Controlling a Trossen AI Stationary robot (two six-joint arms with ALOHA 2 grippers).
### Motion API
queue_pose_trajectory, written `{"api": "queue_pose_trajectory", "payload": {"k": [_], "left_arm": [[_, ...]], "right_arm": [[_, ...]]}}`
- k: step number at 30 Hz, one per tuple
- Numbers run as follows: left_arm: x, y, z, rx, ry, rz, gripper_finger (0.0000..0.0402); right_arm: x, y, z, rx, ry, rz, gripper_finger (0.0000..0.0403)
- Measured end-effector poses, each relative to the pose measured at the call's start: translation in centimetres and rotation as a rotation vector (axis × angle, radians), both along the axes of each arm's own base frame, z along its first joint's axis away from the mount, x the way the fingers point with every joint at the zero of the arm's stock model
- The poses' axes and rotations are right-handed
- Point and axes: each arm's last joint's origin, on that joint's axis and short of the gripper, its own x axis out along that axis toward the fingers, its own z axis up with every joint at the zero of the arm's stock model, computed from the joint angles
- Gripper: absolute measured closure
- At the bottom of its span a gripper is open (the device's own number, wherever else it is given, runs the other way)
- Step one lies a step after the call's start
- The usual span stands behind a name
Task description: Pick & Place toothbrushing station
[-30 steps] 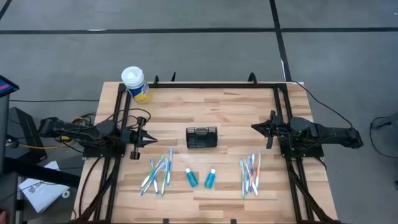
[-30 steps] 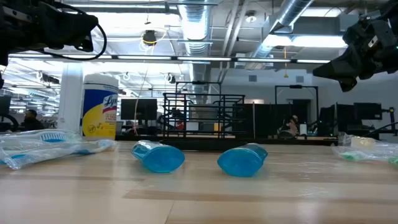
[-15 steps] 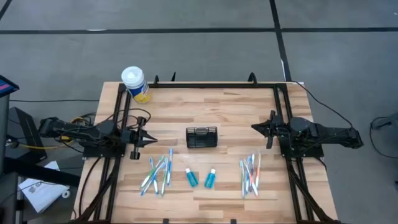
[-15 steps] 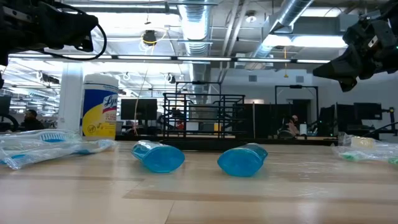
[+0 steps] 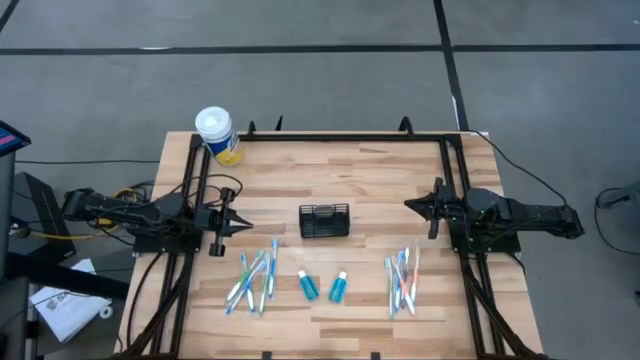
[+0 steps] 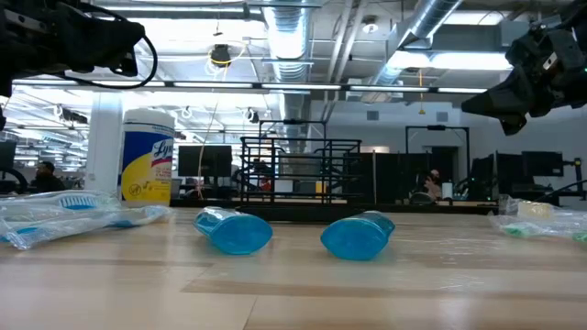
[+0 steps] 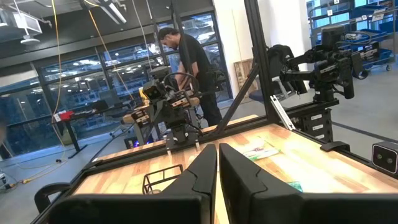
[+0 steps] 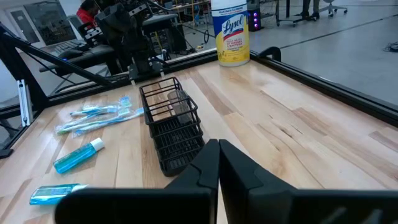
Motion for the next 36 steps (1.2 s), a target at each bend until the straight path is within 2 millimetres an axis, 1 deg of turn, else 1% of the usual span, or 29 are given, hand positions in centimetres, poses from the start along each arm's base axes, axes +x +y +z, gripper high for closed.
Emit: {"api": "queue_pose_trajectory", "payload": {"k": [20,22,26,28,31,36], "left_arm": [[0.0,0.0,0.01,0.0,0.0,0.0,0.0389],[0.0,0.0,0.0,0.0,0.0,0.0,0.0389],[0.0,0.0,0.01,0.0,-0.001,0.0,0.0389],[0.0,0.0,0.02,0.0,-0.001,0.0,0.0389],[-0.01,0.0,0.03,0.0,-0.003,0.0,0.0389],[-0.02,0.0,0.1,-0.001,-0.01,0.0,0.0389]], "right_arm": [[0.0,0.0,0.0,-0.005,0.001,0.001,0.0403],[-0.01,-0.04,0.0,-0.086,0.022,0.006,0.0403],[-0.02,-0.1,0.01,-0.327,0.087,0.034,0.0403],[-0.02,-0.1,0.0,-0.403,0.108,0.048,0.0403],[-0.02,-0.09,0.01,-0.458,0.123,0.058,0.0403],[-0.02,-0.09,0.02,-0.429,0.113,0.052,0.0403]]}}
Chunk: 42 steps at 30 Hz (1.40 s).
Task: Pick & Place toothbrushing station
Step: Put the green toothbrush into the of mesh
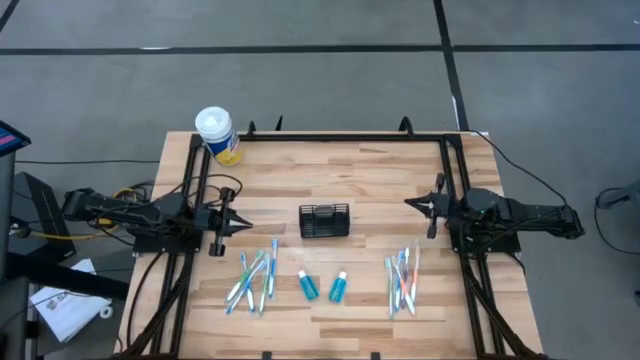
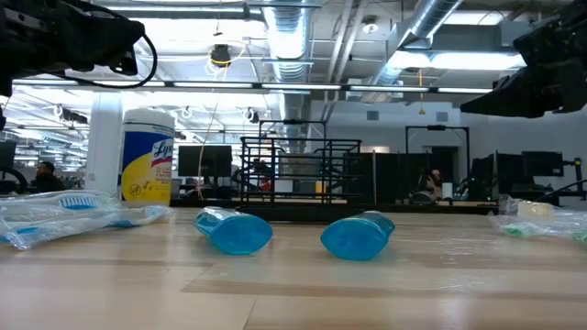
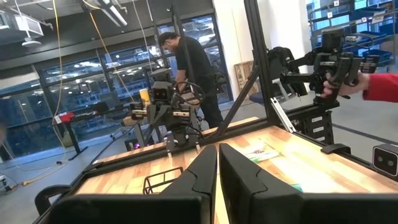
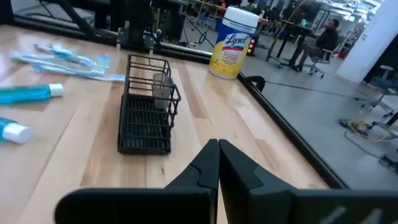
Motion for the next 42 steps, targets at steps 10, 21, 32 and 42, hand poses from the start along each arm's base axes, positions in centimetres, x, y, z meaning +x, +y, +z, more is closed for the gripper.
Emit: {"api": "queue_pose_trajectory", "payload": {"k": [10,21,32,42], "left_arm": [[-0.1,0.0,0.6,-0.011,-0.068,-0.001,0.0389],[0.0,0.0,0.5,-0.12,-0.033,-0.031,0.0389],[1.5,0.5,-1.8,-0.161,0.182,0.202,0.0388],[3.1,2.2,-1.6,-0.235,0.266,0.398,0.0321]], "right_arm": [[0.1,0.0,2.2,0.403,-0.338,-0.024,0.0403],[0.1,0.0,2.8,0.329,-0.38,-0.012,0.0403],[0.8,-0.2,2.2,0.363,-0.316,-0.044,0.0403],[5.5,-1.4,2.1,0.122,-0.272,-0.1,0.04]]}}
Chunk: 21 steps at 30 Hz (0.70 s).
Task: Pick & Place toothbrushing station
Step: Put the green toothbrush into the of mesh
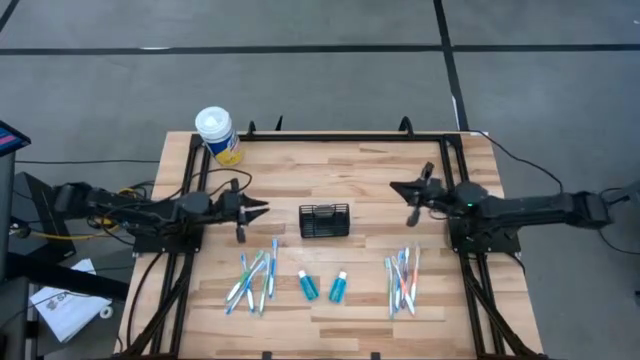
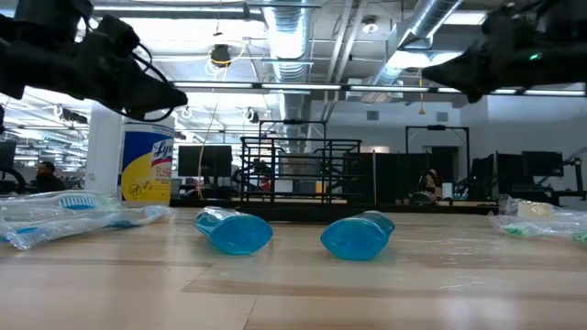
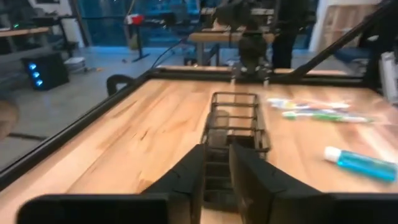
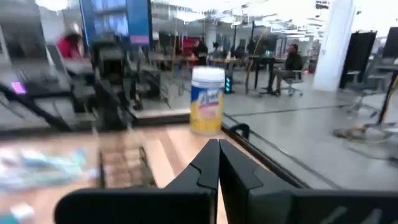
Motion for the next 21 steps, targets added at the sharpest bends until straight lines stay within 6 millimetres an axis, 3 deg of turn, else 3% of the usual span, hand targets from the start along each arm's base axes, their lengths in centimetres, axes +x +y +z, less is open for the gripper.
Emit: {"api": "queue_pose_trajectory", "payload": {"k": [2,7,13,17,21], "left_arm": [[0.2,0.5,0.1,0.0,0.015,0.034,0.0307],[0.7,1.2,0.0,-0.006,0.056,0.052,0.0279],[1.8,-0.3,3.0,0.01,0.061,-0.11,0.0288],[2.0,-1.6,4.2,0.099,0.123,-0.111,0.0302],[2.1,-2.4,5.3,0.109,0.107,-0.133,0.03]], "right_arm": [[1.1,-0.3,-0.8,-0.02,0.047,-0.014,0.039],[5.0,-1.1,0.1,-0.042,0.099,-0.022,0.0342],[9.8,1.1,1.2,-0.048,0.152,0.116,0.0309],[11.3,2.9,2.3,-0.13,0.174,0.139,0.0307],[12.1,3.2,3.5,-0.149,0.165,0.122,0.0307]]}}
